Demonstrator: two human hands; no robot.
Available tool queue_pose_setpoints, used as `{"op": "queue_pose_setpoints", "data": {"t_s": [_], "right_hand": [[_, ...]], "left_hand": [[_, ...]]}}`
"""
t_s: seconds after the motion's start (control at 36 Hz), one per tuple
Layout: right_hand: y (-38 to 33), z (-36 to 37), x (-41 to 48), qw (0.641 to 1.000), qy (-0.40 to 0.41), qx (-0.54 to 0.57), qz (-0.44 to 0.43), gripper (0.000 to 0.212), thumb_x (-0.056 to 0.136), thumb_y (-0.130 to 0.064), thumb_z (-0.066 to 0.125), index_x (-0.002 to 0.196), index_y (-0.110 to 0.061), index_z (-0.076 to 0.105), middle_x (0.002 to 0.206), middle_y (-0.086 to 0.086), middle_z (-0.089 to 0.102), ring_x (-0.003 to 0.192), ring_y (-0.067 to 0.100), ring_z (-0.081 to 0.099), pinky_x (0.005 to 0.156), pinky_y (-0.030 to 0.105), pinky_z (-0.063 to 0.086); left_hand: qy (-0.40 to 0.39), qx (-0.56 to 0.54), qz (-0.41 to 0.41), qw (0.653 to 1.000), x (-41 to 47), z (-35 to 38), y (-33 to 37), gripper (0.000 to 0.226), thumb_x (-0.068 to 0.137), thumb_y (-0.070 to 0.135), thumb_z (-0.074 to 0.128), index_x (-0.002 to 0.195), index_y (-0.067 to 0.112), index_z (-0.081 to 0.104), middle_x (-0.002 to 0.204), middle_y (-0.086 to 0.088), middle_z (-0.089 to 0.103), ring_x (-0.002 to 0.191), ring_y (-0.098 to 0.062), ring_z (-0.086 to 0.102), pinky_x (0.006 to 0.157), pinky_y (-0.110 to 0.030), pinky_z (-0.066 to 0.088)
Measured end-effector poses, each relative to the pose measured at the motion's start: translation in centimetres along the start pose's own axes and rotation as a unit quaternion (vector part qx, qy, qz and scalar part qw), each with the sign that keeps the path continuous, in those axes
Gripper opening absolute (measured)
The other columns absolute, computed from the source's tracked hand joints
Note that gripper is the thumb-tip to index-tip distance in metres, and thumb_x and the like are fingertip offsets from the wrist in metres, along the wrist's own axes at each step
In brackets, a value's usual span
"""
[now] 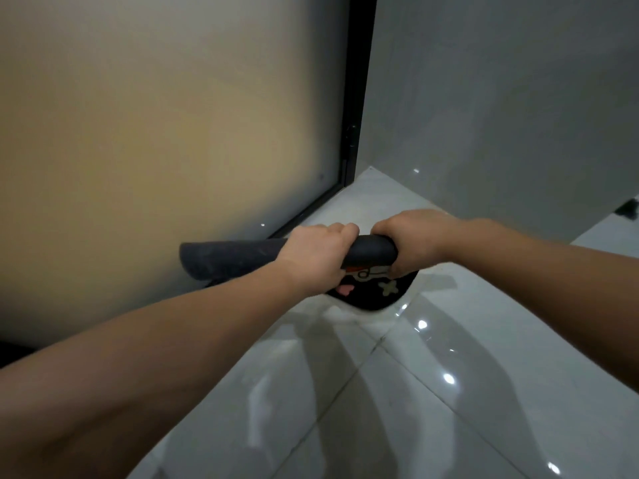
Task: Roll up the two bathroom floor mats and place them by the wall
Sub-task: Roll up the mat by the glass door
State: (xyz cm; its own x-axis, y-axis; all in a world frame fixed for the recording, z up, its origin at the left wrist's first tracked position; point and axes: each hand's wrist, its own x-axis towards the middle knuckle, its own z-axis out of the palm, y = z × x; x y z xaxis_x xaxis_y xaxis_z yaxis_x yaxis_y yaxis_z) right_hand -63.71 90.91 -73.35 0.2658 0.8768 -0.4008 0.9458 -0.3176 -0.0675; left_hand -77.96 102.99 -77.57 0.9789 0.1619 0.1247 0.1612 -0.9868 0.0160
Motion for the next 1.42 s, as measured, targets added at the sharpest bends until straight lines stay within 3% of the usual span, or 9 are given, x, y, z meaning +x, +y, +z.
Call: {"op": "queue_pose_setpoints", "data": {"t_s": [0.11, 0.31, 0.42, 0.64, 0.75, 0.92, 1.08, 1.25, 1.42], "right_hand": [[0.1, 0.2, -0.3, 0.999, 0.025, -0.027, 0.008, 0.03, 0.067, -0.033, 0.067, 0.095, -0.028, 0.056, 0.077, -0.007, 0.059, 0.069, 0.017, 0.054, 0.056, 0.029, 0.038], [0.8, 1.7, -1.1, 0.92, 0.285, -0.219, -0.154, 0.025, 0.07, -0.016, 0.069, 0.091, -0.012, 0.056, 0.073, 0.008, 0.059, 0.06, 0.028, 0.056, 0.052, 0.035, 0.043], [0.7, 2.1, -0.9, 0.934, 0.257, -0.206, -0.138, 0.031, 0.074, -0.021, 0.065, 0.102, -0.015, 0.054, 0.084, 0.006, 0.06, 0.07, 0.027, 0.057, 0.06, 0.037, 0.045], [0.7, 0.0, -0.1, 0.999, 0.003, 0.024, -0.033, 0.034, 0.063, -0.034, 0.072, 0.091, -0.032, 0.052, 0.075, -0.011, 0.055, 0.07, 0.016, 0.053, 0.054, 0.028, 0.035], [0.7, 0.4, -0.5, 0.994, 0.077, -0.061, -0.046, 0.033, 0.068, -0.033, 0.067, 0.096, -0.029, 0.052, 0.083, -0.004, 0.061, 0.075, 0.021, 0.058, 0.06, 0.03, 0.04], [1.1, 2.1, -1.3, 0.908, 0.284, -0.241, -0.19, 0.028, 0.073, -0.016, 0.065, 0.099, -0.012, 0.055, 0.076, 0.007, 0.059, 0.06, 0.028, 0.056, 0.052, 0.035, 0.041], [0.9, 2.3, -0.8, 0.943, 0.227, -0.209, -0.125, 0.047, 0.069, -0.028, 0.071, 0.111, -0.019, 0.051, 0.09, 0.005, 0.061, 0.076, 0.027, 0.06, 0.063, 0.036, 0.044], [0.8, 0.2, 0.0, 0.999, 0.006, 0.037, -0.009, 0.038, 0.061, -0.038, 0.075, 0.093, -0.031, 0.055, 0.08, -0.008, 0.061, 0.073, 0.017, 0.057, 0.064, 0.033, 0.047], [0.8, 1.6, -1.0, 0.96, 0.184, -0.187, -0.101, 0.026, 0.075, -0.026, 0.062, 0.097, -0.021, 0.05, 0.082, 0.001, 0.06, 0.07, 0.025, 0.058, 0.057, 0.033, 0.04]], "left_hand": [[-0.021, -0.014, -0.01, 1.0, 0.3, -0.2, 0.2, 0.039, 0.069, 0.032, 0.062, 0.102, 0.023, 0.043, 0.09, 0.002, 0.059, 0.076, -0.025, 0.058, 0.051, -0.031, 0.027], [-0.174, -0.275, -0.092, 0.941, 0.6, -0.7, -0.6, 0.051, 0.058, 0.046, 0.073, 0.101, 0.031, 0.049, 0.08, 0.008, 0.063, 0.066, -0.01, 0.061, 0.057, -0.028, 0.05], [-0.13, -0.211, -0.086, 0.965, 0.3, -0.4, -0.4, 0.04, 0.062, 0.044, 0.068, 0.094, 0.029, 0.05, 0.078, 0.007, 0.061, 0.071, -0.017, 0.059, 0.056, -0.029, 0.043], [0.02, 0.001, -0.005, 1.0, 0.0, 0.1, 0.0, 0.038, 0.071, 0.036, 0.064, 0.1, 0.023, 0.042, 0.093, 0.001, 0.059, 0.08, -0.025, 0.059, 0.054, -0.032, 0.028], [-0.008, -0.02, -0.01, 1.0, 0.3, 0.2, 0.0, 0.048, 0.065, 0.047, 0.067, 0.1, 0.025, 0.042, 0.092, 0.003, 0.061, 0.079, -0.024, 0.06, 0.054, -0.031, 0.029], [-0.156, -0.232, -0.053, 0.959, 0.0, -0.4, -0.5, 0.057, 0.063, 0.053, 0.069, 0.111, 0.035, 0.044, 0.087, 0.01, 0.061, 0.075, -0.014, 0.058, 0.062, -0.028, 0.043], [-0.113, -0.148, -0.056, 0.981, 0.2, -0.5, -0.2, 0.049, 0.064, 0.047, 0.07, 0.103, 0.027, 0.047, 0.084, 0.007, 0.06, 0.074, -0.018, 0.057, 0.058, -0.03, 0.04], [0.031, 0.025, 0.027, 0.999, 0.2, 0.0, -0.2, 0.04, 0.068, 0.028, 0.06, 0.103, 0.023, 0.042, 0.09, 0.001, 0.059, 0.075, -0.027, 0.059, 0.05, -0.032, 0.027], [-0.137, -0.156, 0.008, 0.978, 0.6, -0.4, -1.4, 0.06, 0.06, 0.045, 0.07, 0.111, 0.03, 0.044, 0.092, 0.008, 0.06, 0.079, -0.017, 0.059, 0.061, -0.03, 0.045]]}}
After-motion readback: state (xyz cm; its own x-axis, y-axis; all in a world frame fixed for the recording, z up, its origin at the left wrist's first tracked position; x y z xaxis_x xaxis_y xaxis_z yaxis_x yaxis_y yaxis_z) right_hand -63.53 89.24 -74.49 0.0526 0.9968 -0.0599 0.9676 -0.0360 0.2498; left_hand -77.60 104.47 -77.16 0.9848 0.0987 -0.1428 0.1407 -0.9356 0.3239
